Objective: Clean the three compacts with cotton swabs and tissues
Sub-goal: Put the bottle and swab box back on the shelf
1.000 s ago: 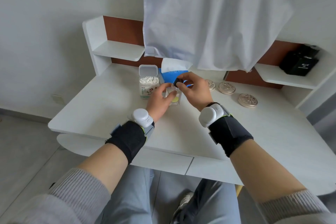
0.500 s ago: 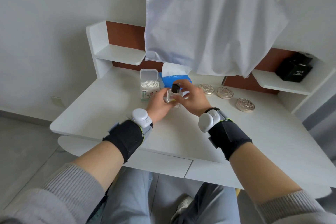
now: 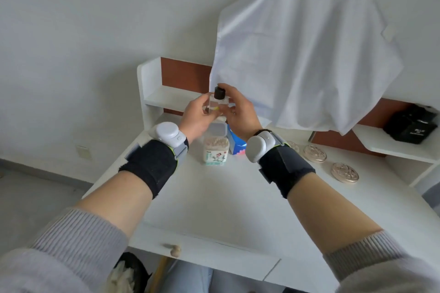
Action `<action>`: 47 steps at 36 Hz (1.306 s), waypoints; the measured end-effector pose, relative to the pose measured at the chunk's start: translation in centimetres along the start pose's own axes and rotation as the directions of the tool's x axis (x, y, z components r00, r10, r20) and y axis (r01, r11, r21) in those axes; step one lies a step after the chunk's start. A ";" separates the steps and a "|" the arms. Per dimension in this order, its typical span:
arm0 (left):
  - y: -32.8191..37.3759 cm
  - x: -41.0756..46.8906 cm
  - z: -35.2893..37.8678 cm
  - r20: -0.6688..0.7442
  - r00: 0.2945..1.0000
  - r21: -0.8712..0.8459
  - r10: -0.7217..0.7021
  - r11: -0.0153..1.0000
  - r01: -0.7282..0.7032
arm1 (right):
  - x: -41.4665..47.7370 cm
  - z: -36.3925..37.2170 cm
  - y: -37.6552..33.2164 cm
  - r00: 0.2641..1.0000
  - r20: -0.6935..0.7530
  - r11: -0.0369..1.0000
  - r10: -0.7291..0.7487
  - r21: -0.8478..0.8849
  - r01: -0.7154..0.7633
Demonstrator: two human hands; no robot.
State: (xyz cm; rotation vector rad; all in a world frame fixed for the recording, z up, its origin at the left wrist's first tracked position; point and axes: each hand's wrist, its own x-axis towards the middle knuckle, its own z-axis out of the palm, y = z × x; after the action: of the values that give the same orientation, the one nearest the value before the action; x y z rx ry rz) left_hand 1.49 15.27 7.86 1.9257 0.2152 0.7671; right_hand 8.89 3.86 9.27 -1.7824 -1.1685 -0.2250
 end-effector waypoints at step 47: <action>-7.1 4.5 -7.9 -0.167 0.985 0.556 -0.034 0.822 0.123 | 14.4 13.1 0.3 0.985 0.066 0.973 0.157 -0.184 -0.142</action>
State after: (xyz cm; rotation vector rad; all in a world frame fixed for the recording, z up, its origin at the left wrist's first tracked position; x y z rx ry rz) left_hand 1.55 26.64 5.91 2.3970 0.6788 0.8571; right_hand 12.48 22.94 10.72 -2.0446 -1.0916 -0.1742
